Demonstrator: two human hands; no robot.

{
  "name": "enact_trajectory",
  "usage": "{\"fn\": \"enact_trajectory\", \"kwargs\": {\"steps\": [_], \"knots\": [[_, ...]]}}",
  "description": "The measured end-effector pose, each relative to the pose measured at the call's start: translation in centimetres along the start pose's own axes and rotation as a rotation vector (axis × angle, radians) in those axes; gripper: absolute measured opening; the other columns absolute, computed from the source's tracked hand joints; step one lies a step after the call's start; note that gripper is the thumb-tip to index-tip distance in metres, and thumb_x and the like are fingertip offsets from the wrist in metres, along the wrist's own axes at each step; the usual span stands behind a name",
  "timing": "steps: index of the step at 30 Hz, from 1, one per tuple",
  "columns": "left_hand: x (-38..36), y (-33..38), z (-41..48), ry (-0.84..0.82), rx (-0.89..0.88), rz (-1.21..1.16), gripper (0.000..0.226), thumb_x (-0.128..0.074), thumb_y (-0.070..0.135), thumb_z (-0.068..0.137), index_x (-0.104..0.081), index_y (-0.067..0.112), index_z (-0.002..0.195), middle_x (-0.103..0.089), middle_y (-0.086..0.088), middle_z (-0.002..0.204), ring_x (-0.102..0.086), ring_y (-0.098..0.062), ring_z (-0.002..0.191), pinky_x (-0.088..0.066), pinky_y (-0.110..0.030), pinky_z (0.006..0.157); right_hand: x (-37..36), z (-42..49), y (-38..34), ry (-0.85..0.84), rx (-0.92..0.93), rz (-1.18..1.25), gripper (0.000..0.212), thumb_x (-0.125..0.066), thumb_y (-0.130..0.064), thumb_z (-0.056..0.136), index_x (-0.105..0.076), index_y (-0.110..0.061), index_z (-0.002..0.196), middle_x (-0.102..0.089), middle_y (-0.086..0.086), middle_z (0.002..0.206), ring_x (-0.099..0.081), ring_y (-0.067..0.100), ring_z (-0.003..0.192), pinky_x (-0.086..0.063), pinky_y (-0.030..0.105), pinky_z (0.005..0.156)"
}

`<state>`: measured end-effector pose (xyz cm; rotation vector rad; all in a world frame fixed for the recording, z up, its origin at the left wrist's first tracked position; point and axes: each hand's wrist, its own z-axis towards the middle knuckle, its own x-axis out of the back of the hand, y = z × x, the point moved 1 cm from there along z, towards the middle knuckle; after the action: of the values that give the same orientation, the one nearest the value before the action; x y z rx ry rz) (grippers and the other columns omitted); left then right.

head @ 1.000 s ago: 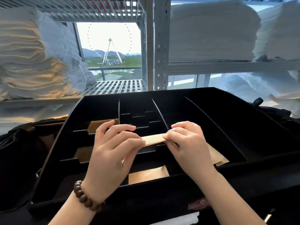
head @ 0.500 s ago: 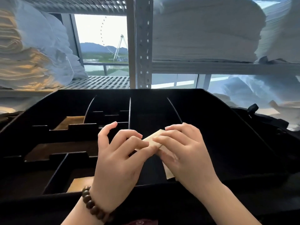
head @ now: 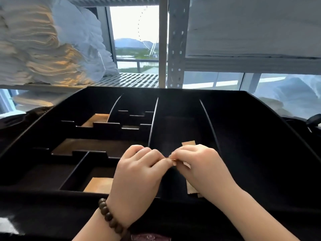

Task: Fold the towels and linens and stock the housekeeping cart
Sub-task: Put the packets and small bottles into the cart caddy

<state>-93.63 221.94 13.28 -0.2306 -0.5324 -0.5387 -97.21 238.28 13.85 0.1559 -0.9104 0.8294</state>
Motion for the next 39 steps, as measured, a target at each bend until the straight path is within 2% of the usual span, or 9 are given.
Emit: {"fn": "enact_trajectory", "kwargs": {"steps": [7, 16, 19, 21, 24, 26, 30, 35, 39], "knots": [[-1.0, -0.4, -1.0, -0.155, 0.032, -0.003, 0.012, -0.067, 0.014, 0.084, -0.071, 0.020, 0.074, -0.064, 0.007, 0.068, -0.060, -0.017, 0.061, -0.051, -0.035, 0.067, -0.3, -1.4, -0.5, -0.107, -0.093, -0.008, 0.024, -0.056, -0.038, 0.087, -0.072, -0.024, 0.078, -0.069, -0.011, 0.075, -0.064, 0.012, 0.071, -0.054, 0.033, 0.063], [-1.0, -0.5, -0.2, -0.531, 0.068, 0.026, 0.017, -0.073, 0.015, 0.072, -0.067, 0.027, 0.062, -0.061, 0.009, 0.057, -0.061, -0.014, 0.056, -0.054, -0.033, 0.069, -0.5, 0.3, -0.7, -0.490, -0.110, -0.110, 0.027, -0.046, -0.036, 0.099, -0.070, -0.032, 0.109, -0.068, -0.009, 0.104, -0.061, 0.010, 0.099, -0.050, 0.027, 0.090], [-1.2, -0.6, 0.2, -0.629, 0.038, 0.036, 0.010, -0.065, 0.024, 0.086, -0.072, 0.030, 0.082, -0.068, 0.011, 0.076, -0.065, -0.010, 0.077, -0.048, -0.033, 0.090, -0.6, 1.0, -0.8, -0.596, -0.115, -0.143, 0.025, -0.049, -0.035, 0.098, -0.070, -0.032, 0.112, -0.069, -0.006, 0.104, -0.063, 0.014, 0.098, -0.052, 0.030, 0.089], [-1.4, -0.9, 0.1, -0.651, 0.061, 0.005, 0.024, -0.044, 0.032, 0.099, -0.067, 0.032, 0.107, -0.067, 0.013, 0.102, -0.059, -0.008, 0.103, -0.029, -0.029, 0.107, -0.6, 1.2, -0.8, -0.635, -0.115, -0.144, 0.025, -0.051, -0.037, 0.097, -0.069, -0.033, 0.113, -0.068, -0.006, 0.107, -0.063, 0.014, 0.100, -0.051, 0.030, 0.090], [-1.2, -1.2, 0.0, -0.673, 0.083, -0.022, 0.029, -0.040, 0.041, 0.100, -0.064, 0.035, 0.114, -0.065, 0.016, 0.111, -0.055, -0.004, 0.111, -0.023, -0.027, 0.109, -0.6, 1.3, -1.1, -0.665, -0.137, -0.115, 0.028, -0.056, -0.040, 0.093, -0.068, -0.034, 0.117, -0.067, -0.009, 0.115, -0.060, 0.012, 0.107, -0.049, 0.030, 0.095], [-0.6, -1.4, 0.0, -0.678, 0.090, -0.021, 0.022, -0.052, 0.045, 0.095, -0.069, 0.036, 0.107, -0.068, 0.017, 0.104, -0.061, -0.005, 0.103, -0.032, -0.031, 0.106, -0.5, 1.1, -1.2, -0.644, -0.145, -0.095, 0.033, -0.058, -0.043, 0.090, -0.065, -0.034, 0.121, -0.065, -0.011, 0.120, -0.057, 0.010, 0.113, -0.047, 0.030, 0.098], [0.1, -1.5, -0.2, -0.581, 0.137, -0.049, 0.017, -0.084, 0.036, 0.069, -0.075, 0.029, 0.082, -0.071, 0.014, 0.079, -0.069, -0.010, 0.073, -0.057, -0.037, 0.077, -0.3, 0.5, -1.2, -0.510, -0.091, -0.172, 0.046, -0.056, -0.046, 0.090, -0.055, -0.030, 0.133, -0.058, -0.011, 0.132, -0.047, 0.009, 0.127, -0.033, 0.025, 0.109], [0.4, -1.0, 0.2, -0.408, 0.175, -0.034, 0.025, -0.072, 0.039, 0.078, -0.074, 0.023, 0.097, -0.073, 0.010, 0.094, -0.070, -0.012, 0.084, -0.054, -0.034, 0.081, 0.7, -0.5, -1.6, -0.119, -0.137, -0.305, 0.040, -0.082, -0.031, 0.073, -0.072, -0.018, 0.110, -0.071, 0.000, 0.110, -0.067, 0.019, 0.105, -0.047, 0.039, 0.096], [0.2, 0.7, 1.7, -0.265, 0.211, -0.055, 0.033, -0.065, 0.039, 0.085, -0.072, 0.018, 0.111, -0.072, 0.004, 0.108, -0.068, -0.015, 0.099, -0.048, -0.033, 0.091, 2.8, -1.3, -1.6, 0.051, -0.205, -0.351, 0.037, -0.077, -0.026, 0.079, -0.071, -0.011, 0.111, -0.070, 0.005, 0.114, -0.066, 0.022, 0.108, -0.051, 0.044, 0.095]]}}
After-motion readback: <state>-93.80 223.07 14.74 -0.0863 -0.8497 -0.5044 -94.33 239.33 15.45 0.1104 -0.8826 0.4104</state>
